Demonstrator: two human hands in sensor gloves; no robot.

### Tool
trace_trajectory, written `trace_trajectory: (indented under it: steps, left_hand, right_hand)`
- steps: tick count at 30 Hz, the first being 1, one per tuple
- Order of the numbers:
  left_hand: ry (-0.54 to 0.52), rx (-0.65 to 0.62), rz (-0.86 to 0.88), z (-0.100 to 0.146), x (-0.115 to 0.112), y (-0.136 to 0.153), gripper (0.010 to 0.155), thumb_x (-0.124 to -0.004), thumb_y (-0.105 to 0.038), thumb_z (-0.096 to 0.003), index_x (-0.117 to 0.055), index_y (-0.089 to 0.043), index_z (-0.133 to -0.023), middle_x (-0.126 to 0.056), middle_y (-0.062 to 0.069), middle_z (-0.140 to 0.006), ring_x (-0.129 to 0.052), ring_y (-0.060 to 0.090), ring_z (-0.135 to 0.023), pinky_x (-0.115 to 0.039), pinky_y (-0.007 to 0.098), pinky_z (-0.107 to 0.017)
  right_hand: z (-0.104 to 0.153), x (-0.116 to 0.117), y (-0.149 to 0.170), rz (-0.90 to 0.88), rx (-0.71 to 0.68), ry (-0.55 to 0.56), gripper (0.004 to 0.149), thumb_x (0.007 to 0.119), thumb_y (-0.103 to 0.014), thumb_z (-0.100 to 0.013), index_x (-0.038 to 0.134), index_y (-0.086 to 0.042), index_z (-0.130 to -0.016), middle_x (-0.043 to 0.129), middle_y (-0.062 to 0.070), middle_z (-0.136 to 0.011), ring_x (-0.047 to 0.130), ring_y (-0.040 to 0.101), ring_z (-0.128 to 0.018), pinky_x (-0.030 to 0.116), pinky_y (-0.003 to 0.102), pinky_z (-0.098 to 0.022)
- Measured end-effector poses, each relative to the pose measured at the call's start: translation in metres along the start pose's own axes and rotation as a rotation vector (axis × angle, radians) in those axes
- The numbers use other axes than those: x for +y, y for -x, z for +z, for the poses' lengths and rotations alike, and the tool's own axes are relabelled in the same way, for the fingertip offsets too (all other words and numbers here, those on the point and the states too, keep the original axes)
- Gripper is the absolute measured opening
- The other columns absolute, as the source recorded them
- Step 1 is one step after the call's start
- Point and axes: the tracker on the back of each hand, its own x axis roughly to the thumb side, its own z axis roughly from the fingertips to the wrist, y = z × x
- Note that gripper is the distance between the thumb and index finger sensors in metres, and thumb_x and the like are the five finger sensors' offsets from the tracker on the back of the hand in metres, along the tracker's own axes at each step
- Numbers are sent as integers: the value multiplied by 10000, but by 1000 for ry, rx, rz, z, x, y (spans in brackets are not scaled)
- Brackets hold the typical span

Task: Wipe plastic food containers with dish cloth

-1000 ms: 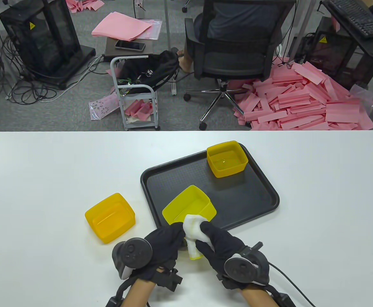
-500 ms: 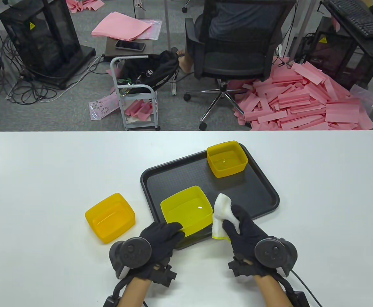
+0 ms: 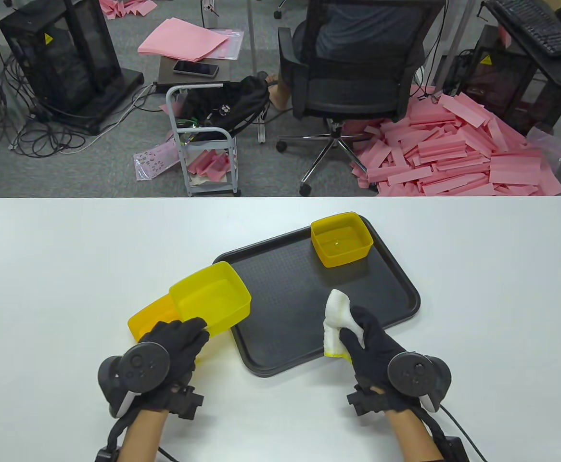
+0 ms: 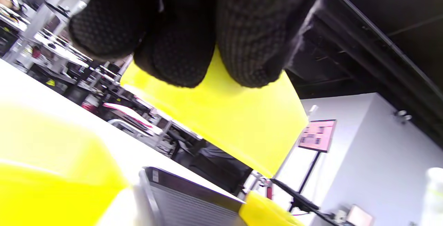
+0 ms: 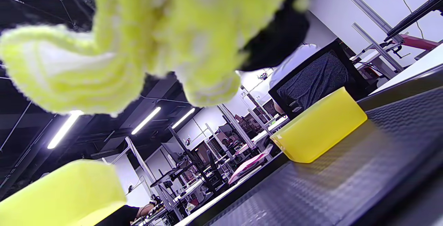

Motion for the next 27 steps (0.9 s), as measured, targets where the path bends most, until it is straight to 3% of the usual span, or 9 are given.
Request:
trace_trajectory:
  steps: [10,27]
  left_hand:
    - [-11,178,-58,15,30,63,405,-879,-389,-444,-970,-294,-826,-1010,98,-651,-936,374,-617,-781,505,-409]
    - [56,136,-141,14,0,64,405,-869,-399,-443,-963,-319,-828,-1013,76,-656,-943,358,-624,-791,491,-417]
  right_hand:
    - [-1,2,-1,25,9,-29,566,727,-485,-560,563,-194,-1017,869,-2,-776,958,245,-400,849,268,-149]
    - [-2,3,0,39,16,-50,563,728,-485,-560,570,-196,-1016,871,-1,-780,955,249,-414,851,272,-157]
